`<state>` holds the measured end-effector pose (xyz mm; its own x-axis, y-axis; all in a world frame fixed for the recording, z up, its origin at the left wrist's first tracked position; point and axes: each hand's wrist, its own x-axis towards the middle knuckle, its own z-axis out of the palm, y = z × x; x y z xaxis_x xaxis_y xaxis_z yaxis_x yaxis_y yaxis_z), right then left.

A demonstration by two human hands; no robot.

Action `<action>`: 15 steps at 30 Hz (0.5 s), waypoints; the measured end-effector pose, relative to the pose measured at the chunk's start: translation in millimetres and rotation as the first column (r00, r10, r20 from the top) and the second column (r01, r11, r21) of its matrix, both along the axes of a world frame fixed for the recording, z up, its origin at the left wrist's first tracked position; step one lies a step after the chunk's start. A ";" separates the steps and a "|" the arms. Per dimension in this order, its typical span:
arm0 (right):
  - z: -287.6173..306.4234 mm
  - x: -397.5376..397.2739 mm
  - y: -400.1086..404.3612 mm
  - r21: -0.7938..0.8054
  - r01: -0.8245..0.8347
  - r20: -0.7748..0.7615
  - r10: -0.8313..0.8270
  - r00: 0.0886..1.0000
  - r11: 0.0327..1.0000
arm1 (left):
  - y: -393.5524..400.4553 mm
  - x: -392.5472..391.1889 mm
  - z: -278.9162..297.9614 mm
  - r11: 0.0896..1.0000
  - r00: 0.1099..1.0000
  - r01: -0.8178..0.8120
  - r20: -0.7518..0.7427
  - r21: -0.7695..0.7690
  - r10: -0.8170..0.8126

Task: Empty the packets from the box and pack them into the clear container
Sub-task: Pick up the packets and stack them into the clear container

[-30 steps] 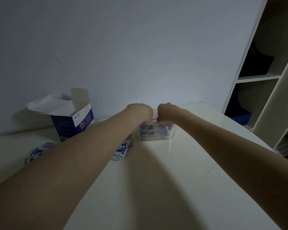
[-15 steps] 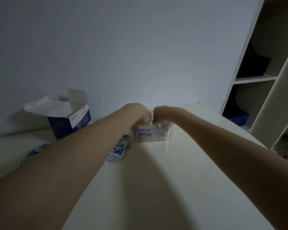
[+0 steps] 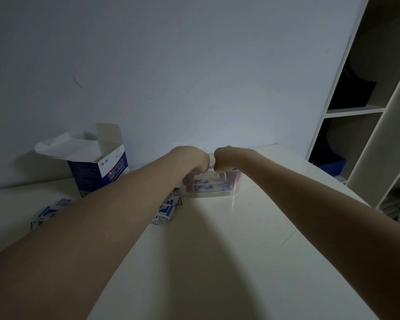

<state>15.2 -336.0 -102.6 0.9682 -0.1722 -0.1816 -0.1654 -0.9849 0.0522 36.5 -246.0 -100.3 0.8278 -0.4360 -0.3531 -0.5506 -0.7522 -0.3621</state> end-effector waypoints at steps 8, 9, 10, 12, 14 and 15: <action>25.2 -16.9 9.2 0.069 -0.062 0.169 0.050 0.984 0.996 | 2.5 -11.0 12.0 0.930 0.972 -0.029 0.207 -0.365 0.112; 34.1 -22.4 15.0 0.071 -0.092 0.239 0.072 0.968 0.993 | 5.5 -13.2 15.4 0.911 0.961 0.010 0.255 -0.412 0.105; 41.9 -28.2 21.7 0.055 -0.121 0.322 0.098 0.942 0.991 | 11.0 -15.7 19.9 0.891 0.952 0.051 0.293 -0.450 0.094; 49.4 -40.4 38.0 0.032 -0.190 0.461 0.153 0.874 0.981 | 30.4 -21.5 26.8 0.865 0.930 0.105 0.357 -0.491 0.090; 43.4 -51.9 53.9 0.104 -0.264 0.507 0.178 0.844 0.959 | 58.0 -27.0 30.2 0.863 0.937 0.088 0.336 -0.497 0.099; 35.2 -56.0 61.2 0.146 -0.290 0.497 0.184 0.848 0.946 | 72.7 -30.7 29.9 0.865 0.958 0.057 0.270 -0.499 0.093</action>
